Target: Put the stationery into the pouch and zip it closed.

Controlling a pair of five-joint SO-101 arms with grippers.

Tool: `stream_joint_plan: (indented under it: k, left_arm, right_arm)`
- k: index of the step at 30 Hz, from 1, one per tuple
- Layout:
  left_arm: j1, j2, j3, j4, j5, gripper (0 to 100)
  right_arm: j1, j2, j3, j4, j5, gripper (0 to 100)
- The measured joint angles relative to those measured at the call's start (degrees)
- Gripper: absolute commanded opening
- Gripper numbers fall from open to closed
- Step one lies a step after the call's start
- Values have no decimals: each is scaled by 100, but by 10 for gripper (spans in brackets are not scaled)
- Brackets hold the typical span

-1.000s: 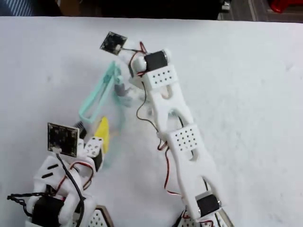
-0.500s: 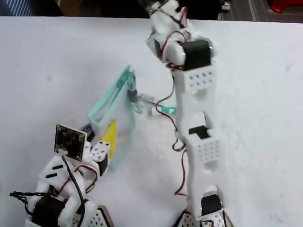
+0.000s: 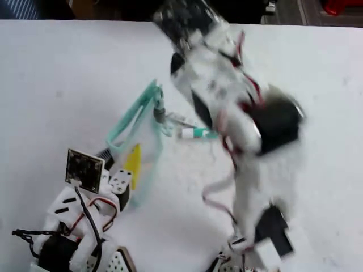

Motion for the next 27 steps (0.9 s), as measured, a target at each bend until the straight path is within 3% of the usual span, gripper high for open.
stream_joint_plan:
  k: [4,16,21,27]
  left_arm:
    - [0,0,0,0,0,322]
    - [18,-26,0,273,0,299]
    - [18,-26,0,273,0,298]
    - [18,-26,0,273,0,298]
  right_arm:
    - [-440,-853,79,0,-325,16]
    - [-1433,-1442,123,-941,-1574,16]
    - [-2013,-1442,123,-1363,-1653,16]
    - [-2066,-1442,123,-1371,-1670,16]
